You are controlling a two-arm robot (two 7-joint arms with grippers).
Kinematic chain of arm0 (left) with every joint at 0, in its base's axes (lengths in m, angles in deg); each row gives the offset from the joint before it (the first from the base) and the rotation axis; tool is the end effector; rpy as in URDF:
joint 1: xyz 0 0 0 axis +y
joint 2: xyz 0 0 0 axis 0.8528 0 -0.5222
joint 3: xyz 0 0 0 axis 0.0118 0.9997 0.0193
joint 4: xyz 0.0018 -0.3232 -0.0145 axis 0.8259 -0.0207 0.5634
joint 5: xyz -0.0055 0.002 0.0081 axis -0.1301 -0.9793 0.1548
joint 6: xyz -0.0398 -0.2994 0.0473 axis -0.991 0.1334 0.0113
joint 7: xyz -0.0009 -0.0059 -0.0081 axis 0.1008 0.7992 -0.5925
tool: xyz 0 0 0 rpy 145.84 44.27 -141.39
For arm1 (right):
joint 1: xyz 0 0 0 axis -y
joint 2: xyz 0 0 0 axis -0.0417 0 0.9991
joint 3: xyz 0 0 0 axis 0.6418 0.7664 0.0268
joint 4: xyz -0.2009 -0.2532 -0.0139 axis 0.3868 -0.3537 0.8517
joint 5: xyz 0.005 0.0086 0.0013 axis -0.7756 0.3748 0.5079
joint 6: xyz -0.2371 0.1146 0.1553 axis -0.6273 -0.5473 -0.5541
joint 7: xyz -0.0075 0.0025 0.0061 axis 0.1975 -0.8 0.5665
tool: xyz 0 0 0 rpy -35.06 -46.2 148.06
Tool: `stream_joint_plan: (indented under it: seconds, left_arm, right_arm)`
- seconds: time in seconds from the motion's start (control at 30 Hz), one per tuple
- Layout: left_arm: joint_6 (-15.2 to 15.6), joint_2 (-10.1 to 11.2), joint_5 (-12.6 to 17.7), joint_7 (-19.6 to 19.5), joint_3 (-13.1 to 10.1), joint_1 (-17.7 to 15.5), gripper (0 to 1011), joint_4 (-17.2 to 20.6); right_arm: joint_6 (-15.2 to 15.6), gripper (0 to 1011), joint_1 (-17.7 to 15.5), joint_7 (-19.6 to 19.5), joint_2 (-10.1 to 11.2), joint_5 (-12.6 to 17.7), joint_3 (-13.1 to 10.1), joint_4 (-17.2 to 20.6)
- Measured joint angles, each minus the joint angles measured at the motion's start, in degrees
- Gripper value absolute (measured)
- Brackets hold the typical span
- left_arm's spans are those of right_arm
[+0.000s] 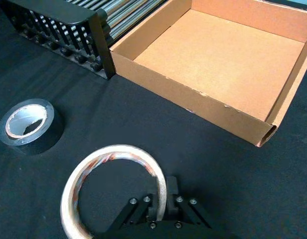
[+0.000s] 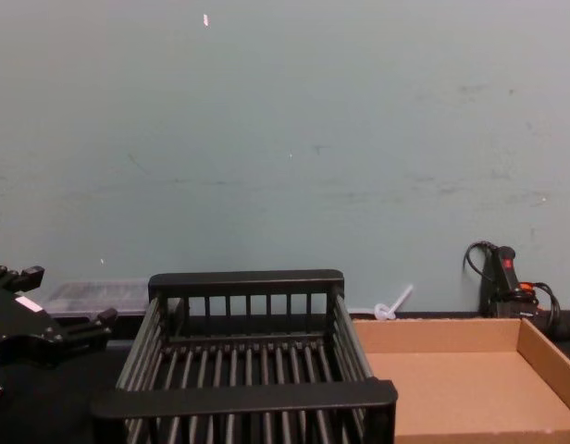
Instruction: Pick up the white tape and place it into the black box , Pick up the silver tape and place it into the brown box.
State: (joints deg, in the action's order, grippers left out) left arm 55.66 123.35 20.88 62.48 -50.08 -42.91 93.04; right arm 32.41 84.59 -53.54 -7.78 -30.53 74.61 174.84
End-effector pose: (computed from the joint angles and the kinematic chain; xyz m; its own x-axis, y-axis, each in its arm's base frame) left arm 0.3607 0.1025 -0.3286 0.2924 0.8802 0.3739 -0.9552 0.2874 0.0705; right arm 0.2922 -0.1281 -0.3086 0.6272 -0.7780 -0.0359 0.6267 0.5315 -0.5698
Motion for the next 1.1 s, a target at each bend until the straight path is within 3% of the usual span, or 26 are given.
stream_joint_plan:
  seconds: [0.13, 0.83, 1.1]
  left_arm:
    - [0.0, 0.0, 0.0, 0.0, 0.0, 0.0, 1001, 0.0]
    - [0.0, 0.0, 0.0, 0.0, 0.0, 0.0, 1001, 0.0]
    - [0.0, 0.0, 0.0, 0.0, 0.0, 0.0, 1001, 0.0]
  right_arm:
    - [0.0, 95, 0.0, 0.0, 0.0, 0.0, 0.0, 0.0]
    - [-0.5, 95, -0.1, 0.1, 0.1, 0.0, -0.1, 0.3]
    - [-1.6, 95, 0.1, 0.0, -0.1, 0.7, -1.4, 1.9]
